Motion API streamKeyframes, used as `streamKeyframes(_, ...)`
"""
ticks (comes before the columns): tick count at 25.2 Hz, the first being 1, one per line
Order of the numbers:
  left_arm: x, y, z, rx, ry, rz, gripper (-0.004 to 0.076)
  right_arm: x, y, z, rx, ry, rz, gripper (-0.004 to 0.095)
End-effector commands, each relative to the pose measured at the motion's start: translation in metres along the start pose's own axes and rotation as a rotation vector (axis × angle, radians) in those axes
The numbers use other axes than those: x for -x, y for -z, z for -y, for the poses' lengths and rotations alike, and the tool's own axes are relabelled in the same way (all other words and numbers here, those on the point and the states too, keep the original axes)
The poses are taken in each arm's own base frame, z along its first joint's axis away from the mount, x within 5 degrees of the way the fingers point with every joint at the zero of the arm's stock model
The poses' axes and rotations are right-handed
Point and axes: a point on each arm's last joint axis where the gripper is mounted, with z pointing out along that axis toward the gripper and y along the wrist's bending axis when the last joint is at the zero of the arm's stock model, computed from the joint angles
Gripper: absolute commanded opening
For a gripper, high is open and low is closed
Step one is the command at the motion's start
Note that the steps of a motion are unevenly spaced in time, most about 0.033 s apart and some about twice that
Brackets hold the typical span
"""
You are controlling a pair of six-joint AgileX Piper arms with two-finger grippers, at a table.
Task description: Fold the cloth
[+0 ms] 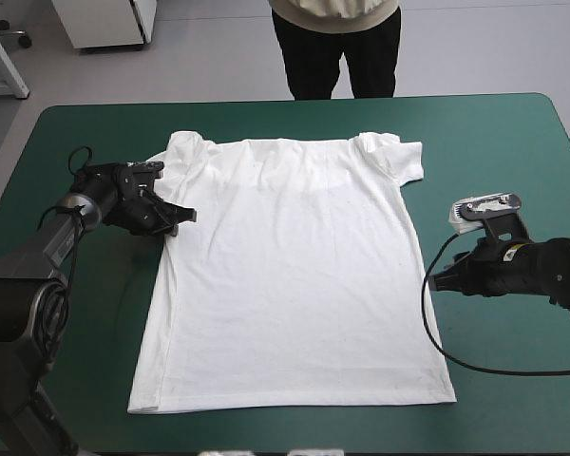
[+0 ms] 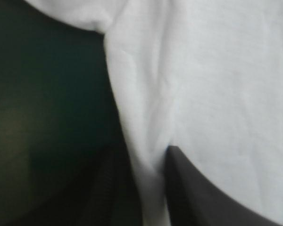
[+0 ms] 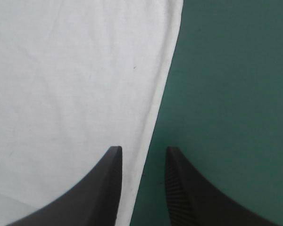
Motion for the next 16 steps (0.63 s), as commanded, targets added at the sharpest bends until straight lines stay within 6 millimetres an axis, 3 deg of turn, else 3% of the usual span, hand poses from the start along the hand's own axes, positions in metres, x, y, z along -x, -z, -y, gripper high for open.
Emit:
streamKeyframes(1, 0.009, 0.014, 0.001, 0.012, -0.002, 0.079, 0.0023, 0.012, 0.008, 0.001, -0.011, -0.001, 0.092, 0.0307)
streamKeyframes(8, 0.009, 0.014, 0.001, 0.009, -0.003, 0.079, -0.0009, 0.024, -0.018, 0.008, -0.017, 0.009, 0.057, 0.0321)
streamKeyframes(12, 0.008, 0.014, 0.002, 0.008, -0.003, 0.068, -0.0009, 0.064, -0.048, 0.02, -0.025, 0.008, 0.039, 0.05)
streamKeyframes(16, 0.008, 0.014, 0.002, 0.007, -0.003, 0.064, -0.0009, 0.1, -0.076, 0.02, 0.011, 0.027, -0.008, 0.0527)
